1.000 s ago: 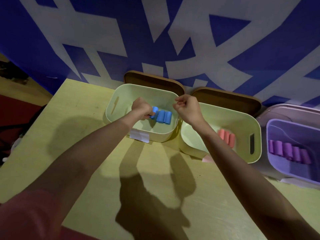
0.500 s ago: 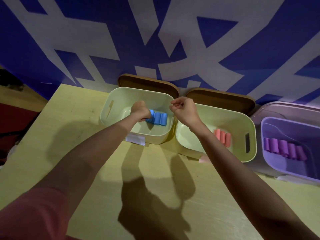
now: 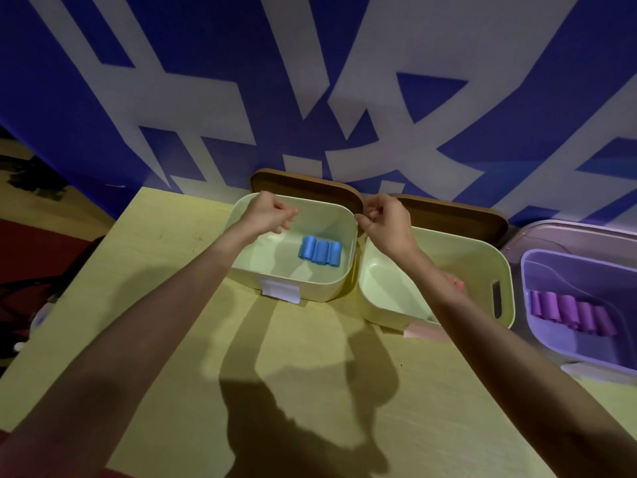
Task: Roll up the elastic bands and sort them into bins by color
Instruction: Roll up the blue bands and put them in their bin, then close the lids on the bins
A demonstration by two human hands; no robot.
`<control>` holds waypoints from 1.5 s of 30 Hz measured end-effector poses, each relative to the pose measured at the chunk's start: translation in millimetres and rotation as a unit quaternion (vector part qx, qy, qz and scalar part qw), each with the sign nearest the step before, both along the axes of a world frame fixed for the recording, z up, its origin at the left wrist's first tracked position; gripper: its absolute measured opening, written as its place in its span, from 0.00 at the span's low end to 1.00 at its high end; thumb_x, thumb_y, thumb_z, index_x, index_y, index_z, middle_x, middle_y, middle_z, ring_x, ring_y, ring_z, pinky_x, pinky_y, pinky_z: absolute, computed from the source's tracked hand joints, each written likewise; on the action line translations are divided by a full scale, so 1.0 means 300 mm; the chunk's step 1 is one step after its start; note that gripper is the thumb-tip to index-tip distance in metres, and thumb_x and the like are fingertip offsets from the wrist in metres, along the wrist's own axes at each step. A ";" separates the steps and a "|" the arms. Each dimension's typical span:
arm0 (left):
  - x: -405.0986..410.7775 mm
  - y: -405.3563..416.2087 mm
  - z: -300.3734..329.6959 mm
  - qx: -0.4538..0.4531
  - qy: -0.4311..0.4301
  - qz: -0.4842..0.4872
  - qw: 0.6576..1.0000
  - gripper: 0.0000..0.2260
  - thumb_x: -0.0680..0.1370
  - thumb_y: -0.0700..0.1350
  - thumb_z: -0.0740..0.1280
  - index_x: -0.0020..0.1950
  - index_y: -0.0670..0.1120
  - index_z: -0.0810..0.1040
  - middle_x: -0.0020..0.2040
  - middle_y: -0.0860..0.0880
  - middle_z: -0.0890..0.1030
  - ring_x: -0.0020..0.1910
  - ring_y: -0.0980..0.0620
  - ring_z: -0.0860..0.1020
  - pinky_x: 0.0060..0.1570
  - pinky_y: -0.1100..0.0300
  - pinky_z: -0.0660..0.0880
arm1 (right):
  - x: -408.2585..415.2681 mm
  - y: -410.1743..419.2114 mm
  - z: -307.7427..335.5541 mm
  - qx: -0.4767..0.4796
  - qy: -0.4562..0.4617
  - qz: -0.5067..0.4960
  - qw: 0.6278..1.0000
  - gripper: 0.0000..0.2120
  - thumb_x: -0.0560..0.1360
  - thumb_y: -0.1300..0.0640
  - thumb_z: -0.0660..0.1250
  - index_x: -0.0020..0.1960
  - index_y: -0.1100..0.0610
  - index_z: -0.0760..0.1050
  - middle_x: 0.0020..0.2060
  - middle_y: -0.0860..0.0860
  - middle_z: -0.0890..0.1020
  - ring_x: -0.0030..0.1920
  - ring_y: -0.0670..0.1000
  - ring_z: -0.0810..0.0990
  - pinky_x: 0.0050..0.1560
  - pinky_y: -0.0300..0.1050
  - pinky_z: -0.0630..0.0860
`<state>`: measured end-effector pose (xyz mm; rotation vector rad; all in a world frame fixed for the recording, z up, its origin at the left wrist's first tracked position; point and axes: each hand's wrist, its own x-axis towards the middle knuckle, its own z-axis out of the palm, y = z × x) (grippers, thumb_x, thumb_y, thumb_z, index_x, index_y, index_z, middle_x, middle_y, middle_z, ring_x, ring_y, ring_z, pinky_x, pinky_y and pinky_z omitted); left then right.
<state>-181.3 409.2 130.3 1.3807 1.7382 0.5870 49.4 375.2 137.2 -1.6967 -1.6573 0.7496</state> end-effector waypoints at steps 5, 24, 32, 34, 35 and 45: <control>-0.051 0.011 0.060 0.219 0.041 0.085 0.971 0.08 0.77 0.47 0.68 0.50 0.43 0.82 0.44 0.49 0.82 0.43 0.54 0.80 0.44 0.62 0.76 | -0.006 0.048 0.031 0.034 -0.072 0.004 0.997 0.25 0.74 0.52 0.72 0.67 0.58 0.71 0.60 0.55 0.76 0.58 0.53 0.76 0.58 0.50 0.78; -0.145 0.110 0.036 0.077 0.038 0.074 0.994 0.18 0.81 0.53 0.60 0.61 0.41 0.76 0.58 0.43 0.79 0.58 0.45 0.75 0.53 0.56 0.71 | -0.074 0.140 0.003 -0.039 -0.091 0.022 0.995 0.16 0.80 0.52 0.62 0.62 0.61 0.77 0.52 0.57 0.82 0.49 0.52 0.80 0.47 0.41 0.76; -0.131 0.067 0.092 0.130 0.028 0.089 0.987 0.18 0.81 0.55 0.58 0.62 0.43 0.74 0.56 0.46 0.78 0.54 0.50 0.75 0.51 0.59 0.73 | -0.060 0.099 0.063 0.039 -0.095 0.033 0.994 0.15 0.80 0.52 0.62 0.59 0.61 0.79 0.48 0.56 0.83 0.45 0.51 0.81 0.47 0.44 0.79; -0.133 0.055 0.117 0.145 0.015 0.110 0.983 0.18 0.81 0.56 0.57 0.61 0.43 0.75 0.53 0.46 0.78 0.52 0.50 0.76 0.47 0.61 0.74 | -0.056 0.065 0.095 0.079 -0.103 0.043 0.991 0.15 0.80 0.52 0.61 0.58 0.60 0.79 0.48 0.55 0.83 0.45 0.51 0.81 0.47 0.44 0.79; -0.132 0.047 0.131 0.149 0.010 0.128 0.980 0.18 0.81 0.56 0.57 0.58 0.43 0.76 0.51 0.46 0.78 0.51 0.50 0.77 0.44 0.62 0.73 | -0.054 0.045 0.109 0.103 -0.113 0.045 0.987 0.15 0.81 0.52 0.61 0.58 0.60 0.79 0.48 0.55 0.82 0.45 0.51 0.80 0.46 0.42 0.78; -0.130 -0.085 0.240 0.115 -0.087 0.318 0.937 0.09 0.73 0.37 0.68 0.35 0.45 0.73 0.36 0.48 0.75 0.39 0.50 0.75 0.41 0.59 0.72 | -0.013 -0.147 0.091 0.339 -0.203 0.144 0.907 0.14 0.80 0.53 0.62 0.55 0.62 0.79 0.44 0.57 0.81 0.40 0.53 0.80 0.38 0.47 0.78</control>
